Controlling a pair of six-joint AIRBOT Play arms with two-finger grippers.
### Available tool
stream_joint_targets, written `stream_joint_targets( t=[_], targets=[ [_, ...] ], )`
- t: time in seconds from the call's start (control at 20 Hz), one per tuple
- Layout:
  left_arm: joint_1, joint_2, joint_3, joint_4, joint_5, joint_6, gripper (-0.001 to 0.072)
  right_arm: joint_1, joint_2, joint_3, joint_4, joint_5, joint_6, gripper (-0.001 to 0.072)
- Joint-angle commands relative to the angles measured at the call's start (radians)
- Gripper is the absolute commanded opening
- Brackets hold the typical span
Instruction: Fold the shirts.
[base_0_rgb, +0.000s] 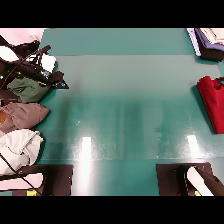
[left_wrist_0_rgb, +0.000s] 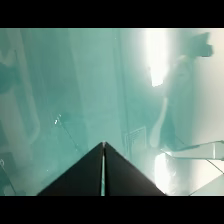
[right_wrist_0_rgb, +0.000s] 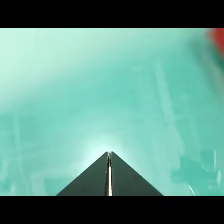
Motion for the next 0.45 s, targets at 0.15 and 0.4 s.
stream_joint_targets(
  t=[0.15,0.4],
  targets=[
    [0.0,0.0,0.0,0.0,-0.005,-0.002,0.0031,0.323,0.027,0.001,0.007,-0.006,0.03,0.0017],
    [0.0,0.0,0.0,-0.001,-0.005,-0.002,0.0031,0.51,-0.028,0.001,0.007,0.021,0.057,0.0017]
  ],
)
